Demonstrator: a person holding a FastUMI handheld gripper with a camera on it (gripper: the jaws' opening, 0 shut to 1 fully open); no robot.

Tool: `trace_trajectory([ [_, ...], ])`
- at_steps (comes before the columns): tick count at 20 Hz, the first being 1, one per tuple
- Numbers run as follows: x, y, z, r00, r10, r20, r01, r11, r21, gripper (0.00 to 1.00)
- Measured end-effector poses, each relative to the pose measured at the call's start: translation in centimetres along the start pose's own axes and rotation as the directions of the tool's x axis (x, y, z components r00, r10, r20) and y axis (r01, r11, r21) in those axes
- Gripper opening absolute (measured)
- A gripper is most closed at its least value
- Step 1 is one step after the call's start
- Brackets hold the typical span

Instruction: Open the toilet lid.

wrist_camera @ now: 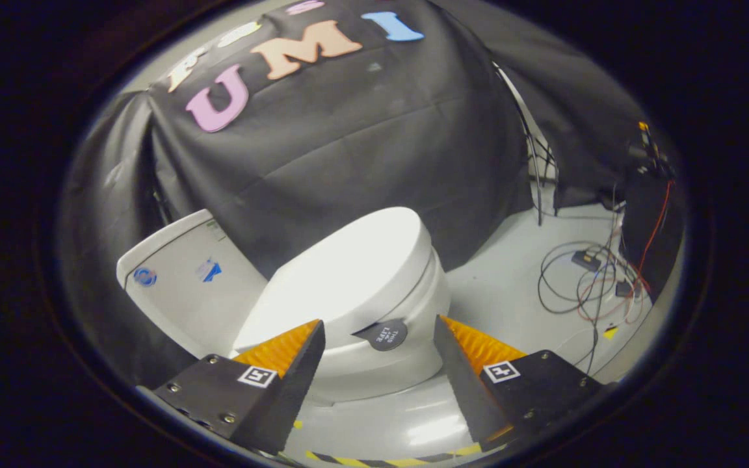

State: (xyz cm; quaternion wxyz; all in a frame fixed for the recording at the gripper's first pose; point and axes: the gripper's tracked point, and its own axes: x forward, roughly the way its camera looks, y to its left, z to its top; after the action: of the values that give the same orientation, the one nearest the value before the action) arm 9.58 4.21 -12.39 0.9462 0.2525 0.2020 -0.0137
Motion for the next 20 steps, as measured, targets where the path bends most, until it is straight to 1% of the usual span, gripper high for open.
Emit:
trace_trajectory([
  [2, 0.8, -0.5, -1.5, 0.997, -0.017, -0.079, 0.025, 0.994, 0.107, 0.99],
  [4, 1.7, -0.9, -2.9, 0.989, -0.020, -0.149, 0.053, 0.975, 0.218, 0.99],
  [6, 2.7, -1.2, -3.4, 0.985, -0.019, -0.173, 0.073, 0.947, 0.314, 0.99],
  [8, 3.4, -1.4, -3.9, 0.981, -0.023, -0.192, 0.097, 0.919, 0.383, 0.98],
  [10, 4.1, -1.2, -4.5, 0.977, -0.016, -0.213, 0.107, 0.900, 0.423, 0.97],
  [11, 4.5, -0.7, -4.5, 0.977, 0.000, -0.215, 0.097, 0.893, 0.440, 0.97],
  [14, 5.4, 0.4, -4.5, 0.976, 0.040, -0.213, 0.068, 0.877, 0.475, 0.83],
  [16, 5.9, 1.6, -4.3, 0.973, 0.087, -0.212, 0.029, 0.871, 0.491, 0.73],
  [17, 6.3, 1.8, -4.4, 0.972, 0.091, -0.217, 0.026, 0.874, 0.484, 0.73],
  [18, 6.4, 0.6, -4.8, 0.972, 0.038, -0.234, 0.071, 0.894, 0.443, 0.73],
  [19, 6.9, 0.5, -5.2, 0.973, 0.052, -0.224, 0.055, 0.895, 0.444, 0.52],
  [20, 6.8, 0.7, -5.0, 0.973, 0.069, -0.222, 0.044, 0.884, 0.466, 0.31],
])
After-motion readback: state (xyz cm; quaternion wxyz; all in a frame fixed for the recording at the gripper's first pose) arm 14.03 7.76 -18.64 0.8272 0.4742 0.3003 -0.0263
